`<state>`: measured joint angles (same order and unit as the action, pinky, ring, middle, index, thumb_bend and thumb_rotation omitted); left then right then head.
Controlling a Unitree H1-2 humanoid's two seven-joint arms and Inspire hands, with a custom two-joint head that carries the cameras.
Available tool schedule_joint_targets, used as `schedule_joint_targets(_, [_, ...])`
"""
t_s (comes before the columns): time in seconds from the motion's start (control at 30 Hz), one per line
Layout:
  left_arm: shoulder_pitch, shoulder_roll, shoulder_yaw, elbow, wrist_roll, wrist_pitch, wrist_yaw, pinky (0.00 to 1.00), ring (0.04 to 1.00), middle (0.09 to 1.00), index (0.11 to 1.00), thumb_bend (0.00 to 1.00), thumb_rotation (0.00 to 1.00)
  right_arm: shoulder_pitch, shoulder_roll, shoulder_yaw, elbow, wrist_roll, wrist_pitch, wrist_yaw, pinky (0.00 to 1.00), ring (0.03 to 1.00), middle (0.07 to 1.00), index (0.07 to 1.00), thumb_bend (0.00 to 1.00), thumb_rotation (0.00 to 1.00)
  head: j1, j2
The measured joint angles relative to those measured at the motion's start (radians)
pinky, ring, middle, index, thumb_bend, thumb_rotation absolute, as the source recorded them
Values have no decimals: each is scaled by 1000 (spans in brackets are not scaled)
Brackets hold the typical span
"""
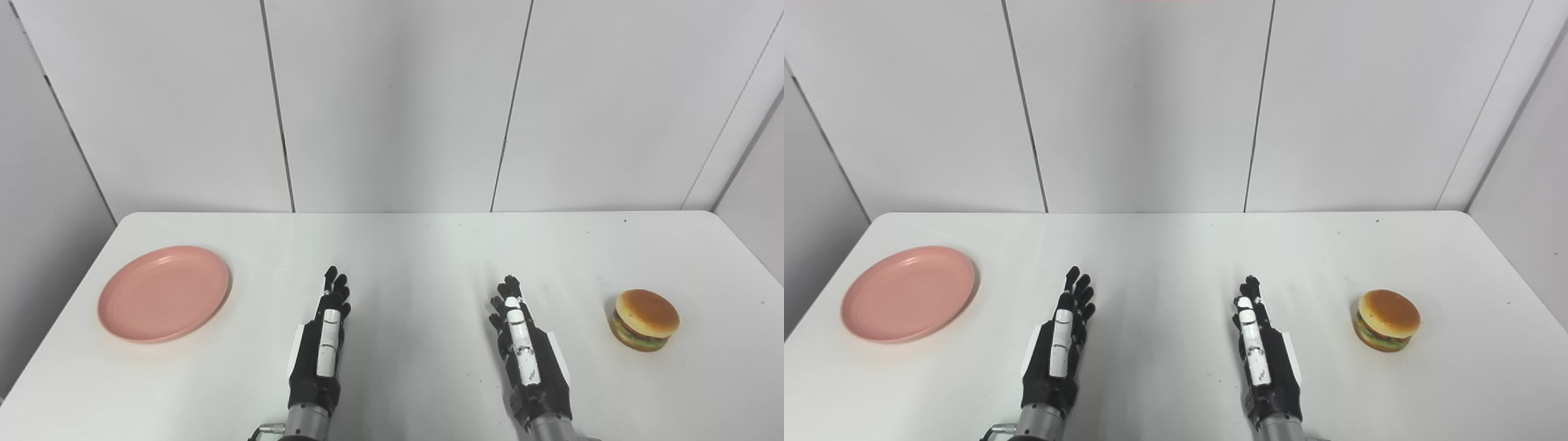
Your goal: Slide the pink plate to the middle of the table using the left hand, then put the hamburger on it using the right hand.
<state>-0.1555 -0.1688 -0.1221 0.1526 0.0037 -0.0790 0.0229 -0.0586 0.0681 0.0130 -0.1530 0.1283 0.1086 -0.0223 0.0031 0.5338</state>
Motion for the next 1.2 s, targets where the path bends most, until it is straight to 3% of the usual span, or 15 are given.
schedule_joint_targets(0.3, [3, 0, -1, -9, 5, 15, -3, 1000, 1000, 1000, 1000, 739, 1000, -4, 11, -7, 7, -1, -1, -13, 1000, 1000, 1000, 1000, 434, 899, -2, -2])
schedule_joint_targets(0.73, [3, 0, -1, -9, 5, 16, -6, 1000, 1000, 1000, 1000, 750, 1000, -6, 5, -2, 10, -16, 0, -11, 1000, 1000, 1000, 1000, 466, 896, 0, -8])
schedule_joint_targets(1.0, [2, 0, -14, -2, 28, 14, -5, 1000, 1000, 1000, 1000, 755, 1000, -7, -9, -19, 17, 6, -1, 0, 1000, 1000, 1000, 1000, 493, 874, 179, -52])
schedule_joint_targets(1.13, [-4, 0, -16, -5, 22, 21, -10, 1000, 1000, 1000, 1000, 748, 1000, -7, -24, -40, 42, 40, -2, 12, 1000, 1000, 1000, 1000, 604, 883, 245, -69])
schedule_joint_targets(1.17, [-5, 0, -15, -5, 21, 19, -11, 1000, 1000, 1000, 1000, 728, 1000, -9, -29, -43, 43, 42, -3, 13, 1000, 1000, 1000, 1000, 609, 890, 289, -81])
schedule_joint_targets(1.2, [-7, 0, -15, -5, 20, 16, -12, 1000, 1000, 1000, 1000, 721, 1000, -10, -35, -45, 46, 42, -5, 14, 1000, 1000, 1000, 1000, 611, 893, 290, -81])
